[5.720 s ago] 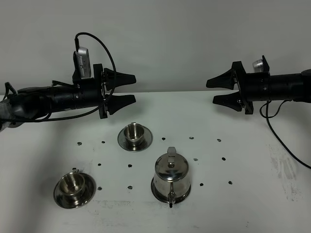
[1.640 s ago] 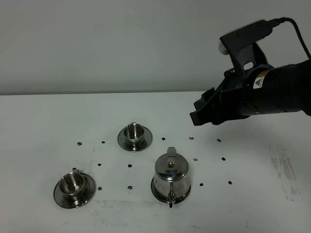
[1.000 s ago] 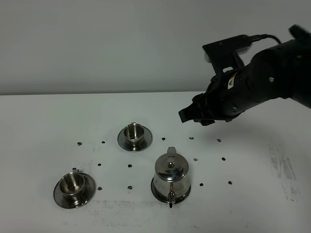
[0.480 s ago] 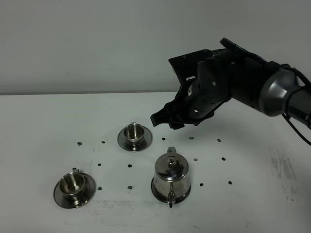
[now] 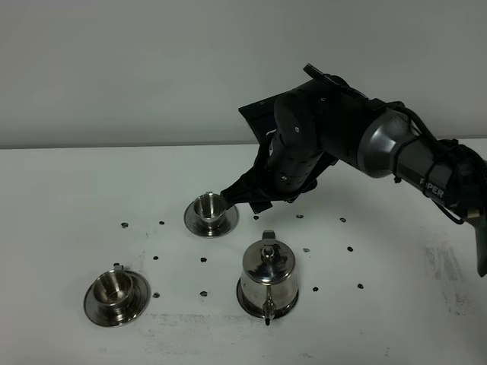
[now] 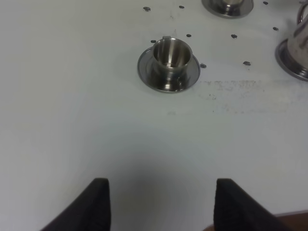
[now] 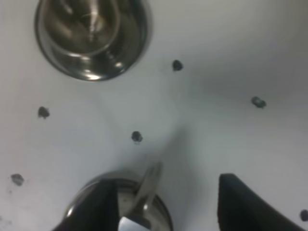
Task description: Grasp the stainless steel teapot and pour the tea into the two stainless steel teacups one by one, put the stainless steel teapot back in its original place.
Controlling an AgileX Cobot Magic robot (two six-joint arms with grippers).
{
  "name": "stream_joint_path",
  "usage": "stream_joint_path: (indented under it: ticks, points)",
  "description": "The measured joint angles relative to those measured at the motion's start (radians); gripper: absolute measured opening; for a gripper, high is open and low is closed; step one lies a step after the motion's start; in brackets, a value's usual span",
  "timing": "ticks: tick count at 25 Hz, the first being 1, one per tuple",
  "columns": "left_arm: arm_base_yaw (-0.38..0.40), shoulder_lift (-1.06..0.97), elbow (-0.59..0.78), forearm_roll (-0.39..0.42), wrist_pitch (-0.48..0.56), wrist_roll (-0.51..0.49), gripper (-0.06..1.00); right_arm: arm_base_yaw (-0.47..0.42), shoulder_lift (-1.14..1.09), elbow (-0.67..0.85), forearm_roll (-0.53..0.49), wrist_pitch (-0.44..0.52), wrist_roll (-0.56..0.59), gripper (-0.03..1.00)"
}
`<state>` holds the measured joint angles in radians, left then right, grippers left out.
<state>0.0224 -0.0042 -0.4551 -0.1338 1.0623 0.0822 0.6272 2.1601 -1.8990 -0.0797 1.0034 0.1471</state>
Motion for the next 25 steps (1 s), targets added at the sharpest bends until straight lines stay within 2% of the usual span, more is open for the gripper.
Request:
stream_joint_path:
  ticks: [25]
  points:
    - [0.000,0.000,0.000,0.000,0.000,0.002,0.50,0.008,0.077,-0.013,-0.008,0.000,-0.060,0.50]
